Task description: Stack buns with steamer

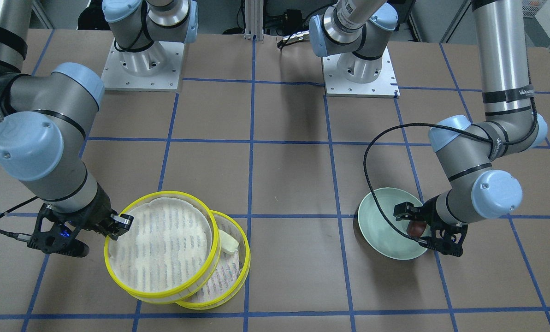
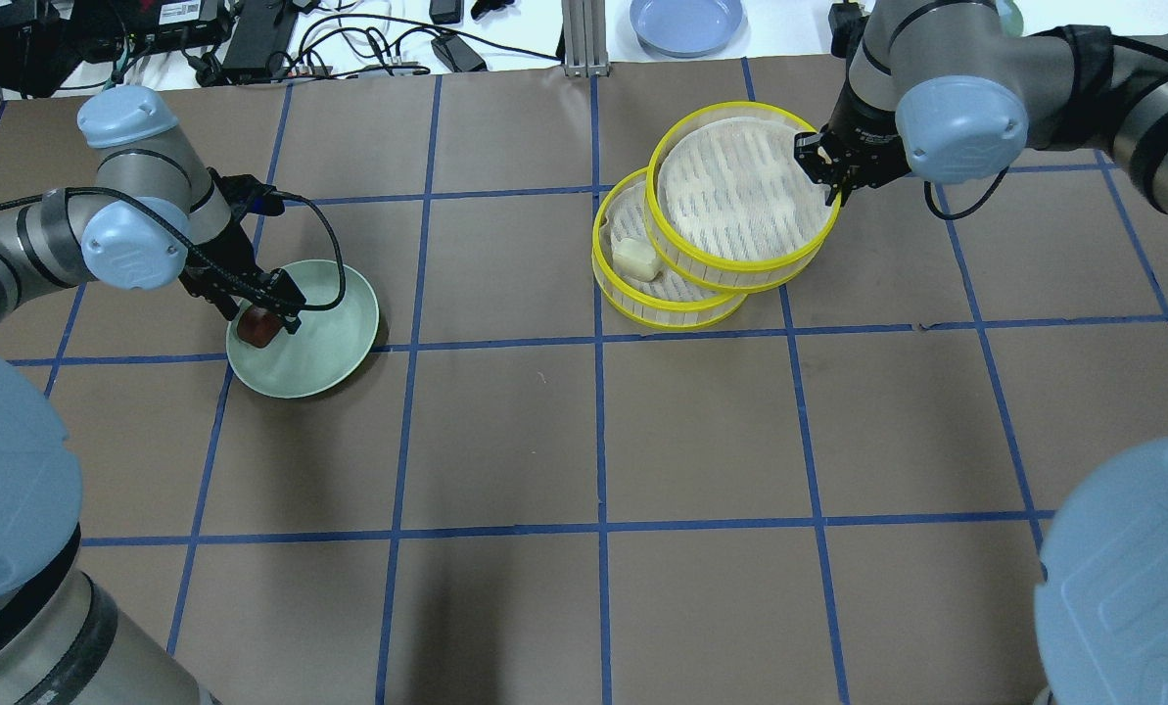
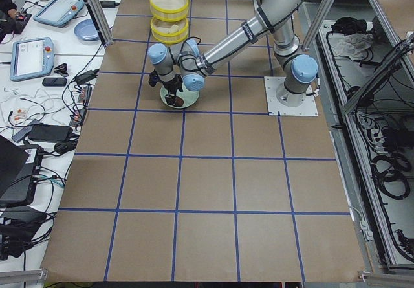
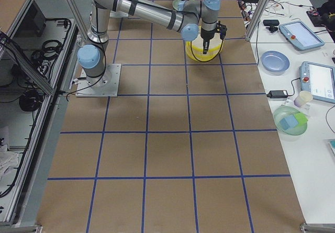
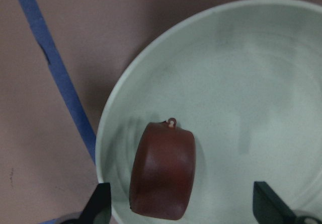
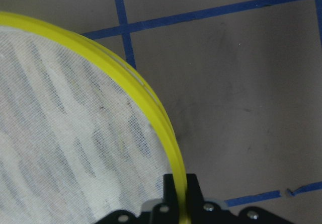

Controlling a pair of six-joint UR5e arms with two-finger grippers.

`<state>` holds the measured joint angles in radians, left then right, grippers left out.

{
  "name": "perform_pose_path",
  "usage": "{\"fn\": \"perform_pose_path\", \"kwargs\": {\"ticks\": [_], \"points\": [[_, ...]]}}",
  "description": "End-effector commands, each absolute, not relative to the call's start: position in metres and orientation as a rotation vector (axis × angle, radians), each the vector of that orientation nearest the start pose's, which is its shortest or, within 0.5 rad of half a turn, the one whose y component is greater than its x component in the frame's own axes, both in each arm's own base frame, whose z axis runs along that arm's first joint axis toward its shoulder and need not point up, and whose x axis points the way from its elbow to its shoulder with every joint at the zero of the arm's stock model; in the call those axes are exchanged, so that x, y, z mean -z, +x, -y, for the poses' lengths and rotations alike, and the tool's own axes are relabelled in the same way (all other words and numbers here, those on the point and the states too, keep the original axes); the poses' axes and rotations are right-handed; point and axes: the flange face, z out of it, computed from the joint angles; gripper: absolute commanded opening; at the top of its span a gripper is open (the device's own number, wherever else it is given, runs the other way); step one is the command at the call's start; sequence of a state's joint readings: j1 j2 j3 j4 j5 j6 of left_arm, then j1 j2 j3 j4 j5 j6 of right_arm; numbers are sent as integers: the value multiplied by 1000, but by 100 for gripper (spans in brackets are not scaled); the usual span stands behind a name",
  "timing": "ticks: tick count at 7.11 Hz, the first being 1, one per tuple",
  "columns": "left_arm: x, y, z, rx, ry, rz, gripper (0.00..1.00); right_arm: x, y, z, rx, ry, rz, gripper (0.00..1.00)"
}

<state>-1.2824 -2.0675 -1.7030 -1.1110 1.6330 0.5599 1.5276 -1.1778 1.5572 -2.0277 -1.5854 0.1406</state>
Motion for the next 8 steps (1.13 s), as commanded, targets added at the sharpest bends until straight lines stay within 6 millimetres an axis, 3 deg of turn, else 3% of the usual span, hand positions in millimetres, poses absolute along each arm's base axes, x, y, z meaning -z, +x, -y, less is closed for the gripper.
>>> {"fn": "perform_pose_path", "kwargs": {"ticks": [1,3,6,8], "points": [[-187,47,611,-302,439,-3119,55,-314,156,634,168,352,-3118,0],[-191,47,607,-353,425,-3124,0,-310,161,634,159,364,-3117,0],[-211,42,604,-361,447,-3124,0,-296,162,636,117,379,-3124,0],[-240,26,598,-339,472,-3113,0,-295,162,636,107,408,-3120,0]]}}
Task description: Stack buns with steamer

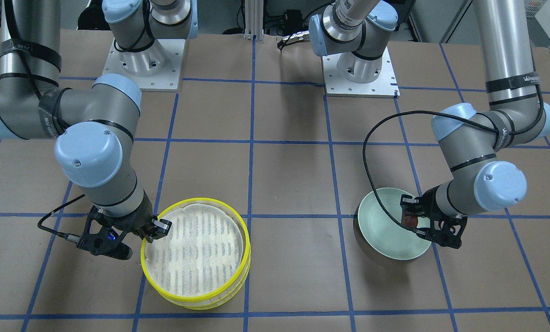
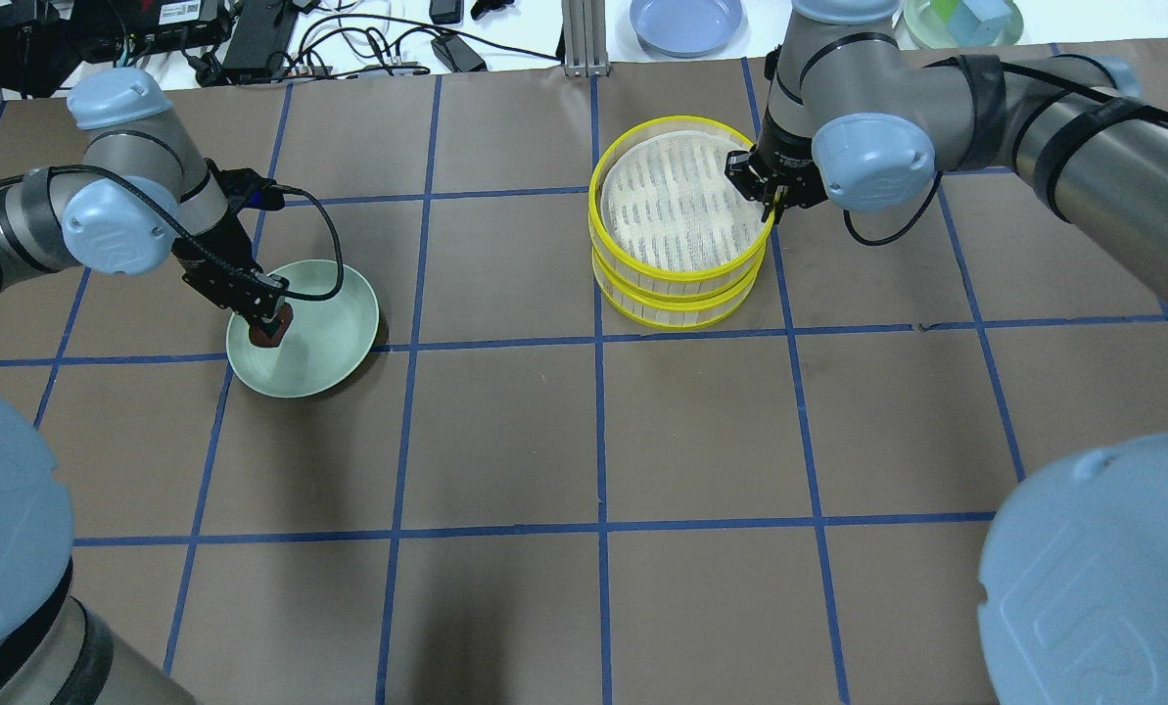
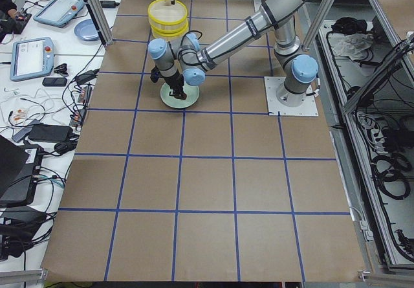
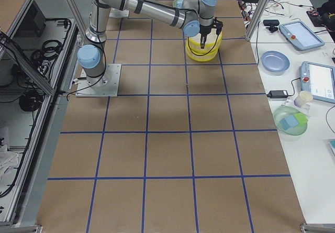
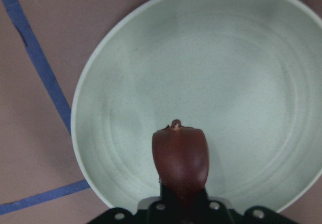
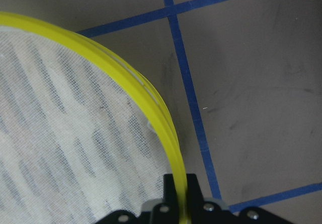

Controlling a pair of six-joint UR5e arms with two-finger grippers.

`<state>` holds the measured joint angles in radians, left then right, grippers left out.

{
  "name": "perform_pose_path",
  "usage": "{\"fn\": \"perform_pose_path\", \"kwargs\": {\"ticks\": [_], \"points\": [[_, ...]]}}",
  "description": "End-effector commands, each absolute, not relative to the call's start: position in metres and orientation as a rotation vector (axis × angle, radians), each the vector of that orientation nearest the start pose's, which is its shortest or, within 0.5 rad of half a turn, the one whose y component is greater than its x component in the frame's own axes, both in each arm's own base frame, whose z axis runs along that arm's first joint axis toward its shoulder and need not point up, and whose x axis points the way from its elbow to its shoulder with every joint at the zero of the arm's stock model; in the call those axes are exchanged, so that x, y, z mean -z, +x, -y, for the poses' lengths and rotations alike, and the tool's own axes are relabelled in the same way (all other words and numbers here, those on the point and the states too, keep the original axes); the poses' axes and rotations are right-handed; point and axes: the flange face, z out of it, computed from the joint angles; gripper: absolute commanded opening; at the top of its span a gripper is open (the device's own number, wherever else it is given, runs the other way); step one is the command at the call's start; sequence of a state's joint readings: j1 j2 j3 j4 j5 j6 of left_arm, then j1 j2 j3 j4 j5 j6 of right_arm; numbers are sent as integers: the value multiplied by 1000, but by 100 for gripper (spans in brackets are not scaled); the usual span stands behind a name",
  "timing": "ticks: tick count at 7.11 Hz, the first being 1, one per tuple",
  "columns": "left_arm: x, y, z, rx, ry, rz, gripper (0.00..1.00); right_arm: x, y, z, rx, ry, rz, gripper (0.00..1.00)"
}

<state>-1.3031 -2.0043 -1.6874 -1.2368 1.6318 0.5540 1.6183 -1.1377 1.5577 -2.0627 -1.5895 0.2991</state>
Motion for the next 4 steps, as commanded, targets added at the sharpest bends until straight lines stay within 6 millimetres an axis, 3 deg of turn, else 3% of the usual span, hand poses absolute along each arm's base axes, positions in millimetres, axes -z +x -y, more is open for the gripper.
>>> {"fn": "perform_pose_path", "kwargs": {"ticks": [1,3,4], "points": [[-248,26,596,-335,472,-3111,0,-292,162,635,86,408,-3123,0],[-253,21,589,-376,476,-3121,0,-290,162,632,48,406,-3128,3],[-255,21,590,-366,476,-3122,0,-290,162,633,57,405,-3126,12]]}}
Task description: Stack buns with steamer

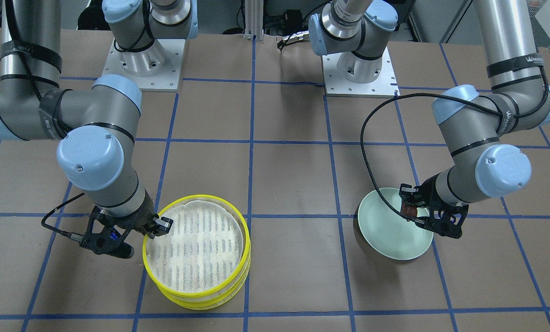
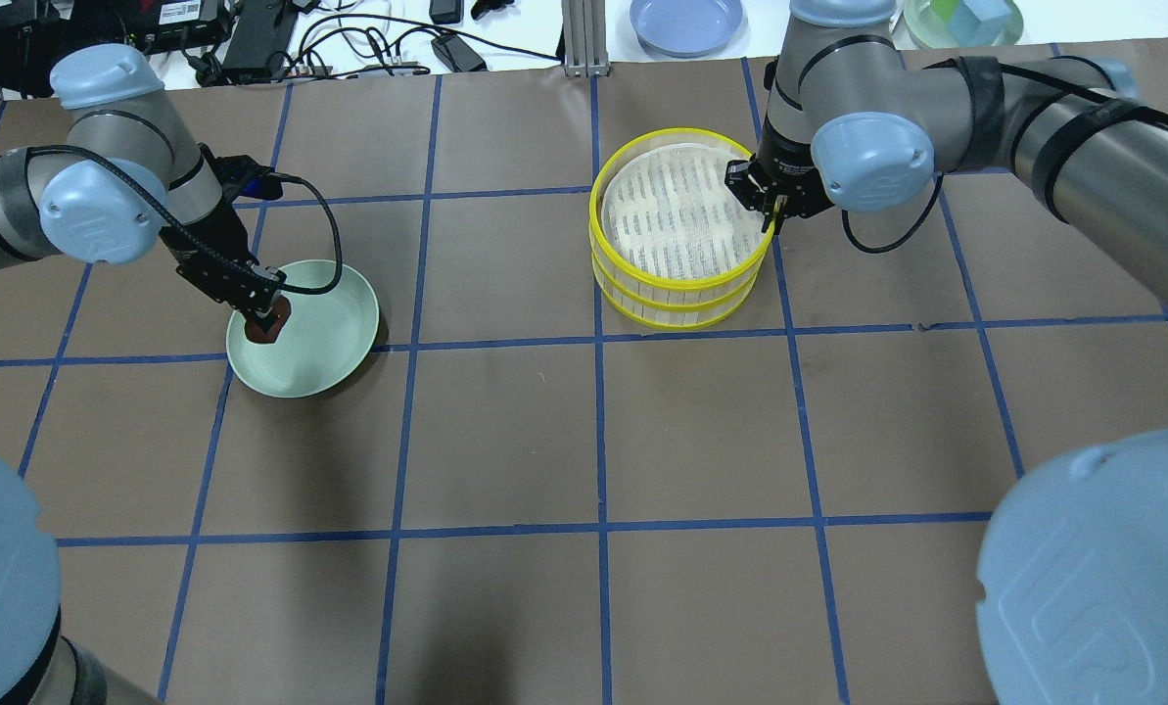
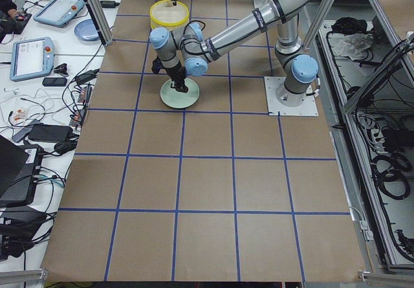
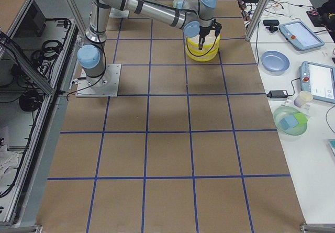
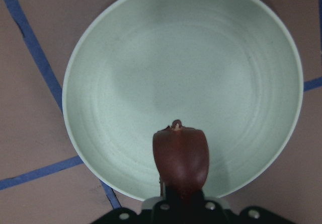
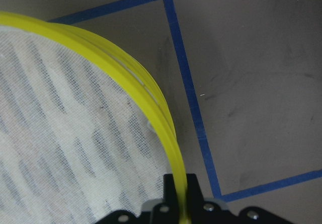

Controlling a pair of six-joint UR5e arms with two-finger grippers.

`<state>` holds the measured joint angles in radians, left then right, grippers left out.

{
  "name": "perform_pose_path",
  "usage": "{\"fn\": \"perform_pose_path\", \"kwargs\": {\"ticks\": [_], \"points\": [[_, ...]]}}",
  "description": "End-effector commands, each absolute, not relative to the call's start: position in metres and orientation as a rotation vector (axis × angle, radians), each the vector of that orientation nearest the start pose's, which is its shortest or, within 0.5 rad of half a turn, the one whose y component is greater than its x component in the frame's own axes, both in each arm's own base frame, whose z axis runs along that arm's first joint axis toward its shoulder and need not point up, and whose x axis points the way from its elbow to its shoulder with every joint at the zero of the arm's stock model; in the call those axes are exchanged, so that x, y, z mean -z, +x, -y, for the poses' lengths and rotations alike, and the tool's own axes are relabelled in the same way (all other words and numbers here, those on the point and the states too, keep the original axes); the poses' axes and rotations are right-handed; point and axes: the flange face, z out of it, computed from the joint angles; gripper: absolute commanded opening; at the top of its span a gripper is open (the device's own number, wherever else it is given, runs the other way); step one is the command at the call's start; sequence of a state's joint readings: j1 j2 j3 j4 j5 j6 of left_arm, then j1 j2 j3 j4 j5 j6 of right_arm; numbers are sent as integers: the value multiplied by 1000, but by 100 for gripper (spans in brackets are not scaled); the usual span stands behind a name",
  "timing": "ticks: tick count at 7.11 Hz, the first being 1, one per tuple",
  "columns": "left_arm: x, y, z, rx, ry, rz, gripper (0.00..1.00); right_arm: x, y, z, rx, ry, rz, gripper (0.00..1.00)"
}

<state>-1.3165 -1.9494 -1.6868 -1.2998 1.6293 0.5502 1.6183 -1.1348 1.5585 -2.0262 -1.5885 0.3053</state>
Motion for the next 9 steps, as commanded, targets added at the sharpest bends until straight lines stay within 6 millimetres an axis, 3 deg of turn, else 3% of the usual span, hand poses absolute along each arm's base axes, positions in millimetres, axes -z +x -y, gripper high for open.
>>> {"fn": "perform_pose_path", "kwargs": {"ticks": [1,3,4,5,8,9], "points": [[-264,17,589,-333,476,-3118,0,-292,161,633,67,403,-3126,14],[-313,-2,597,-201,413,-3079,0,-290,161,634,65,391,-3128,22],[-323,-3,596,-180,355,-3084,0,-290,161,635,76,391,-3127,25],[-324,-8,597,-166,246,-3101,0,-295,161,639,145,391,-3118,35],[-336,-52,594,-114,316,-3138,0,-304,161,648,287,381,-3099,64],[-342,-62,593,-93,264,-3149,0,-291,161,653,295,371,-3098,70]]}}
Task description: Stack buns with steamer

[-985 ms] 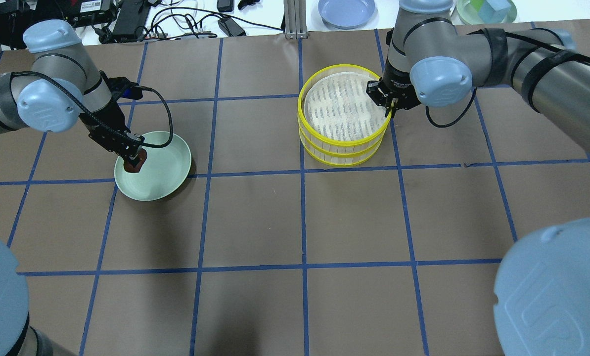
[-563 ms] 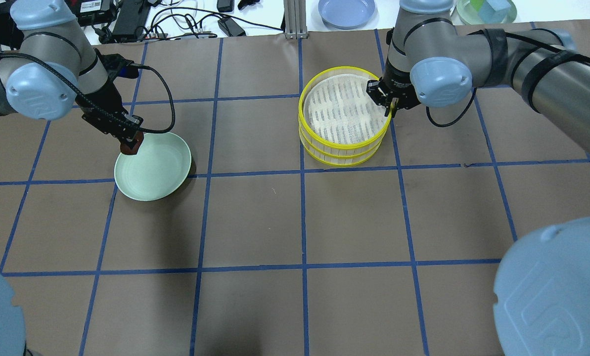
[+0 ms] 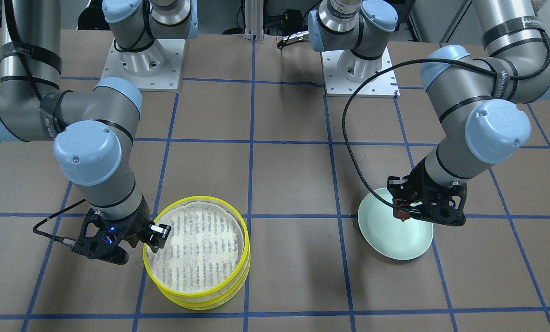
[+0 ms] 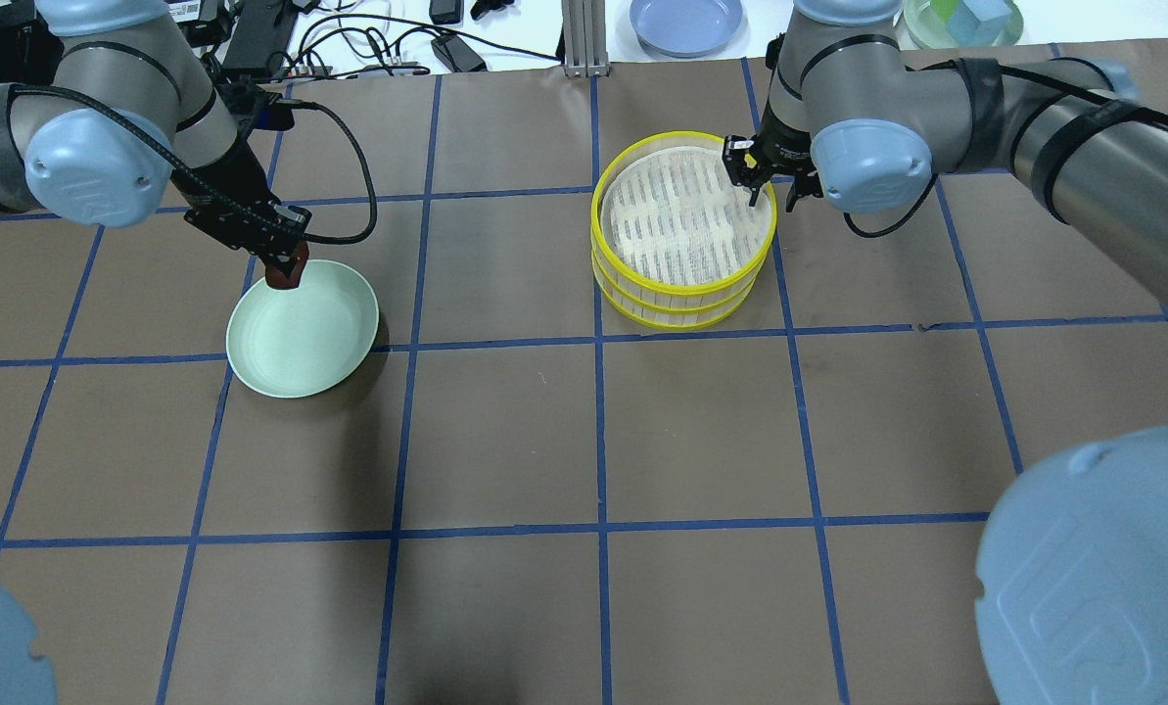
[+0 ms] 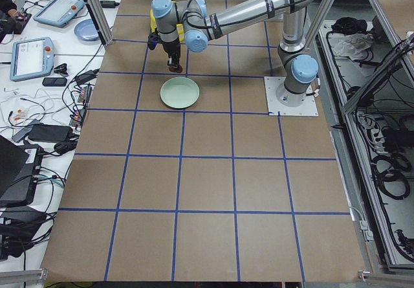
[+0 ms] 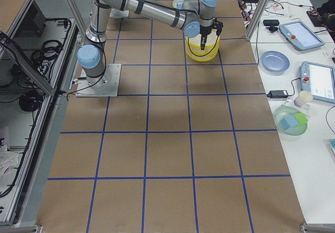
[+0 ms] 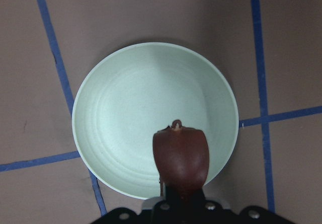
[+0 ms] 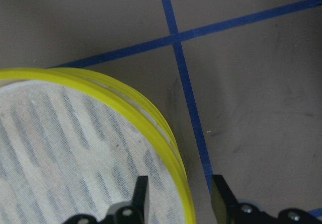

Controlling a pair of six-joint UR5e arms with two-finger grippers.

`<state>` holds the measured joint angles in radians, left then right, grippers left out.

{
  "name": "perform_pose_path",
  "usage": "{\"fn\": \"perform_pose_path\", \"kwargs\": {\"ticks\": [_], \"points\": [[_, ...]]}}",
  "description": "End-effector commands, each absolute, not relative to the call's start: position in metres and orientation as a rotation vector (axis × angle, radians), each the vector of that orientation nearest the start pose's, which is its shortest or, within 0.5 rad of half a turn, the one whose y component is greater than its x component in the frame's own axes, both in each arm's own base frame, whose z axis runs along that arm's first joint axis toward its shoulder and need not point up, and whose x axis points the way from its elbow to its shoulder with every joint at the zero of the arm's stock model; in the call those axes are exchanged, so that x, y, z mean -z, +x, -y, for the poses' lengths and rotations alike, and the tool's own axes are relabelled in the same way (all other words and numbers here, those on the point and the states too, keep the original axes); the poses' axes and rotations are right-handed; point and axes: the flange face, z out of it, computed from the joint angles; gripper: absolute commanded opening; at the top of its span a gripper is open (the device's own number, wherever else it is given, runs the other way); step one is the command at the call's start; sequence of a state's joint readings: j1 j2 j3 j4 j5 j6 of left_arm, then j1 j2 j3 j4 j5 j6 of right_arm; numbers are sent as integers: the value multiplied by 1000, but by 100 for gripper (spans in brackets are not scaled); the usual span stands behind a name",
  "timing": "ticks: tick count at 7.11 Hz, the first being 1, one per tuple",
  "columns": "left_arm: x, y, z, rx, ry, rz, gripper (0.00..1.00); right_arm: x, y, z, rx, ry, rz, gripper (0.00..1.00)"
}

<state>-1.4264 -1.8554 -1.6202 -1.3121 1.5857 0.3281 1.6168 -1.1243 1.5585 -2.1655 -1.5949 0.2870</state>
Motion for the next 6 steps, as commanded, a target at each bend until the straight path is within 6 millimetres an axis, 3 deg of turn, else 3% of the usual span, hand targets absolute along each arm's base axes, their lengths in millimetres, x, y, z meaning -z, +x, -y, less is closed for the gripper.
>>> {"fn": "perform_pose_path", "kwargs": {"ticks": [1,2,4,5,6], "points": [[-347,-69,592,-80,268,-3150,0,-279,161,664,377,348,-3087,76],[-357,-88,589,-43,263,-3175,0,-277,161,665,383,338,-3090,77],[-378,-140,586,19,167,-3221,0,-287,160,669,433,346,-3081,92],[-377,-141,587,19,149,-3227,0,-291,160,672,504,345,-3062,99],[-381,-149,585,35,165,-3227,0,-286,160,673,505,348,-3063,99]]}}
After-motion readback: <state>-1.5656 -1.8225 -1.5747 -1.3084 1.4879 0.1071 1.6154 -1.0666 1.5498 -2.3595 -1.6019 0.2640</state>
